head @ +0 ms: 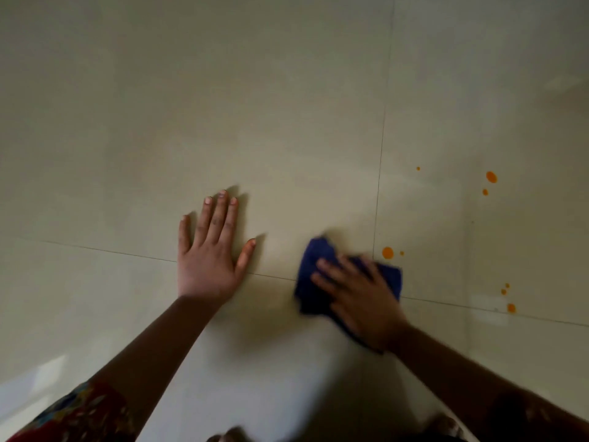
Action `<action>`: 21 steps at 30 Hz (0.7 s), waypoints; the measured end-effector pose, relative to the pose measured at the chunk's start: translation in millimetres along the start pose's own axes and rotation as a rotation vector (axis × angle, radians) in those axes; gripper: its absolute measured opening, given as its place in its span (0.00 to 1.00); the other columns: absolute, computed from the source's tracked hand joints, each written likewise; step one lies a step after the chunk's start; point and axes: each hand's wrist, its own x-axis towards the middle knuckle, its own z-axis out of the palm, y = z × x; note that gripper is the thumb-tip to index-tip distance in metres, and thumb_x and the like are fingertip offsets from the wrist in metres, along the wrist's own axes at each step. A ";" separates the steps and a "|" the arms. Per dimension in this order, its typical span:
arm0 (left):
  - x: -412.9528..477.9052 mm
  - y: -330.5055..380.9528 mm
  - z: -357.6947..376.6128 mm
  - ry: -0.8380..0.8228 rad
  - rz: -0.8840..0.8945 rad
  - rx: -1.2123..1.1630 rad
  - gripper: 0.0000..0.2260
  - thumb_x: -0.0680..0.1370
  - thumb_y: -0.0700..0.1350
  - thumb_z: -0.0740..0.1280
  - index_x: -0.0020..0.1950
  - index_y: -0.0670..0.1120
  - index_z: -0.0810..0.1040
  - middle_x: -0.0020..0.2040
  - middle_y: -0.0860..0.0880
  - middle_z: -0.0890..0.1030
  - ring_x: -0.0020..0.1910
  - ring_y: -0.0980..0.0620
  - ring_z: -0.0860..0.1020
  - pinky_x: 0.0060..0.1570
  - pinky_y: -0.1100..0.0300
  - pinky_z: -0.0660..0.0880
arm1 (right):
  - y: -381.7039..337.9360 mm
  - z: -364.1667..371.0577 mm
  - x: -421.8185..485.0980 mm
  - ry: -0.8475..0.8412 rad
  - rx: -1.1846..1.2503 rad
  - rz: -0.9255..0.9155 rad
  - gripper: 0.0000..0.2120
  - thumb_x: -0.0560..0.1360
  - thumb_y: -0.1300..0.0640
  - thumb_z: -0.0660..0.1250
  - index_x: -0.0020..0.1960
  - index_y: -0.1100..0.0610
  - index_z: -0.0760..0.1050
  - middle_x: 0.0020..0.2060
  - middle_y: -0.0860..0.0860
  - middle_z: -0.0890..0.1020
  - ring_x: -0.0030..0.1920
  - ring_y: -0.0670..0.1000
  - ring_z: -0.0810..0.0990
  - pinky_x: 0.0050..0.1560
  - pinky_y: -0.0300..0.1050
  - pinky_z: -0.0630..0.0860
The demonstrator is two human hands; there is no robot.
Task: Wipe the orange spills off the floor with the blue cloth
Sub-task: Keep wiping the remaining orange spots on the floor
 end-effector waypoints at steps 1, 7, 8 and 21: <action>0.2 0.4 0.2 0.001 0.003 0.003 0.31 0.80 0.62 0.46 0.80 0.50 0.45 0.80 0.51 0.45 0.79 0.51 0.44 0.75 0.45 0.45 | 21.8 1.4 4.5 -0.006 0.005 0.118 0.28 0.78 0.47 0.53 0.78 0.47 0.54 0.77 0.48 0.57 0.76 0.56 0.59 0.72 0.62 0.53; -2.5 1.0 -1.8 -0.022 -0.003 0.015 0.34 0.79 0.65 0.45 0.80 0.49 0.44 0.80 0.52 0.44 0.78 0.52 0.43 0.76 0.45 0.45 | 26.9 -3.5 76.0 0.097 0.129 0.701 0.26 0.81 0.45 0.47 0.78 0.49 0.57 0.78 0.49 0.57 0.77 0.57 0.54 0.72 0.64 0.53; -2.8 3.2 -4.2 -0.008 -0.001 0.007 0.33 0.79 0.65 0.46 0.80 0.49 0.45 0.80 0.52 0.44 0.78 0.52 0.44 0.76 0.46 0.45 | 3.3 -2.3 70.1 0.085 0.113 0.576 0.26 0.80 0.45 0.48 0.78 0.49 0.57 0.78 0.49 0.58 0.77 0.57 0.56 0.72 0.64 0.55; -10.6 66.6 17.8 -0.036 0.331 0.033 0.32 0.79 0.63 0.49 0.79 0.48 0.51 0.80 0.51 0.52 0.78 0.52 0.50 0.76 0.50 0.47 | 60.4 -4.2 42.0 0.007 0.156 0.908 0.29 0.78 0.40 0.43 0.79 0.44 0.51 0.79 0.49 0.54 0.78 0.59 0.52 0.72 0.69 0.52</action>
